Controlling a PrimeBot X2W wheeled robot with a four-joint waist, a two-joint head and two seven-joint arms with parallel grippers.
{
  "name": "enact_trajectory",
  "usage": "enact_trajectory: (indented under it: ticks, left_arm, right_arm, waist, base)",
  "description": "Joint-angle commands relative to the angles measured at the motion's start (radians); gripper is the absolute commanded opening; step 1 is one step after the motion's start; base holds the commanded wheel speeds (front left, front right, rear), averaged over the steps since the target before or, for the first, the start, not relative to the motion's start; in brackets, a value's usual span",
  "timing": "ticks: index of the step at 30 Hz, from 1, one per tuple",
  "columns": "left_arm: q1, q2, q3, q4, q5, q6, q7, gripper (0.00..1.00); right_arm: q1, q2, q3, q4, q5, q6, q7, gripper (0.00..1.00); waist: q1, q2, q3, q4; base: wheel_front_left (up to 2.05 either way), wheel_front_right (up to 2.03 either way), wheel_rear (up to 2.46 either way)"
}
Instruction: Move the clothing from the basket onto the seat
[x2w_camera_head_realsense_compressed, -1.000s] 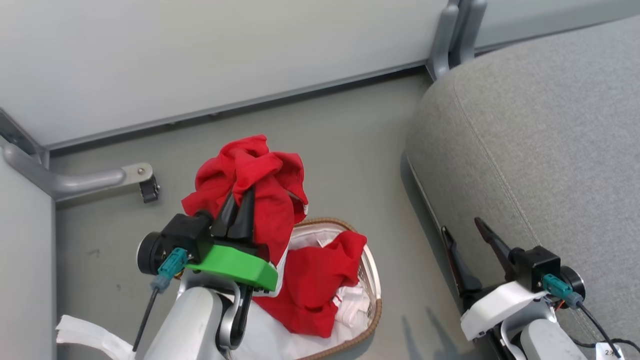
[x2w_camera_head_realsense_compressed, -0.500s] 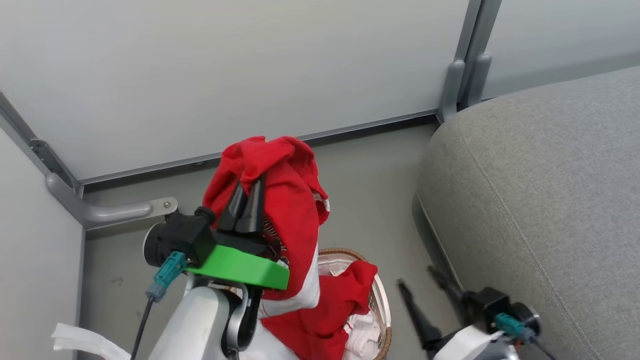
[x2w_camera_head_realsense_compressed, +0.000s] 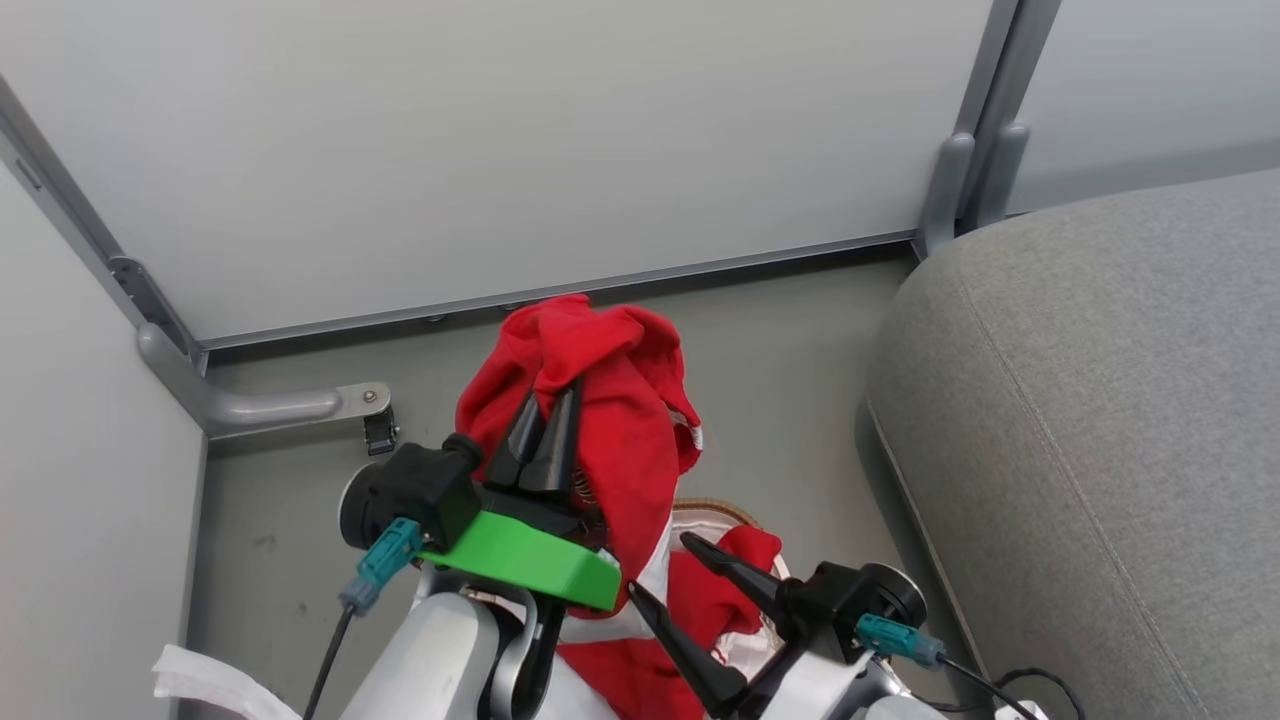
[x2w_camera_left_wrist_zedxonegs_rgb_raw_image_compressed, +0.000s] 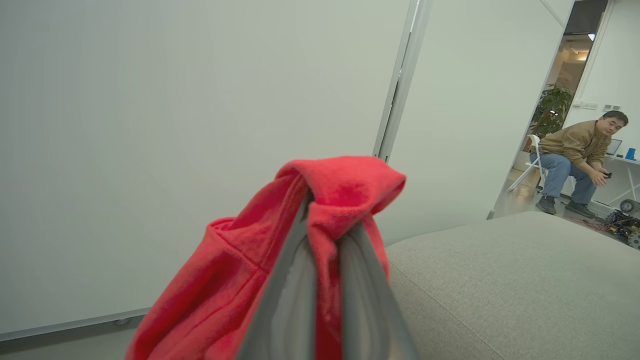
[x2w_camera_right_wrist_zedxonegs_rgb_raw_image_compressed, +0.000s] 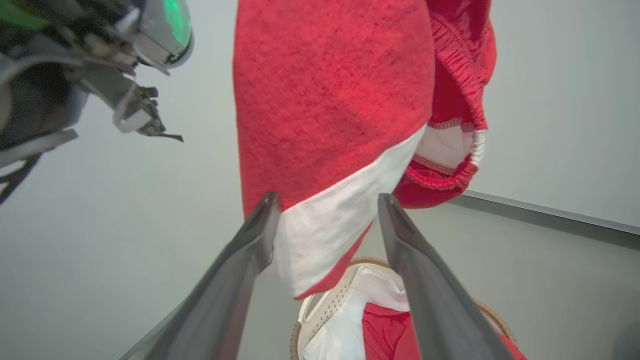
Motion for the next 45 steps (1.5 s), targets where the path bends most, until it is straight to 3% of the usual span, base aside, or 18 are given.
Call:
enact_trajectory:
  ticks: [1, 17, 26, 36, 43, 44, 45]
  left_arm:
    - [-0.006, 0.003, -0.003, 0.005, -0.007, -0.002, 0.0, 0.0]
    - [-0.034, 0.002, -0.102, -0.006, -0.043, -0.013, 0.0, 0.0]
    - [-0.046, 0.002, -0.143, -0.014, -0.05, -0.019, 0.0, 0.0]
    - [-0.044, 0.002, -0.17, -0.012, -0.055, -0.029, 0.0, 0.0]
    - [-0.045, 0.002, -0.186, -0.009, -0.06, -0.037, 0.0, 0.0]
    - [-0.046, 0.002, -0.187, -0.01, -0.061, -0.037, 0.0, 0.0]
    - [-0.048, 0.002, -0.188, -0.01, -0.061, -0.037, 0.0, 0.0]
  right_arm:
    - [-0.02, -0.002, 0.013, 0.014, 0.005, -0.001, -0.002, 1.0]
    - [-0.112, 0.051, -0.037, 0.2, -0.015, -0.001, -0.002, 1.0]
    - [-0.15, 0.054, -0.071, 0.218, 0.005, -0.001, -0.002, 1.0]
    - [-0.17, 0.041, -0.096, 0.203, -0.123, -0.001, -0.002, 1.0]
    - [-0.186, 0.04, -0.055, 0.201, -0.143, -0.001, -0.002, 1.0]
    - [-0.188, 0.039, -0.048, 0.203, -0.139, -0.001, -0.002, 0.45]
    - [-0.191, 0.038, -0.038, 0.202, -0.132, -0.001, -0.002, 0.0]
  waist:
    - [0.0001, 0.0, -0.001, 0.013]
    - [0.0001, 0.0, 0.012, 0.093]
    - [0.0001, 0.0, 0.015, 0.128]
    - [0.0001, 0.0, 0.015, 0.149]
    - [0.0001, 0.0, 0.016, 0.16]
    - [0.0001, 0.0, 0.016, 0.162]
    - [0.0001, 0.0, 0.017, 0.163]
  base:
    - [0.0, 0.0, 0.0]
    - [0.0, 0.0, 0.0]
    - [0.0, 0.0, 0.0]
    - [0.0, 0.0, 0.0]
    - [0.0, 0.0, 0.0]
    - [0.0, 0.0, 0.0]
    - [0.0, 0.0, 0.0]
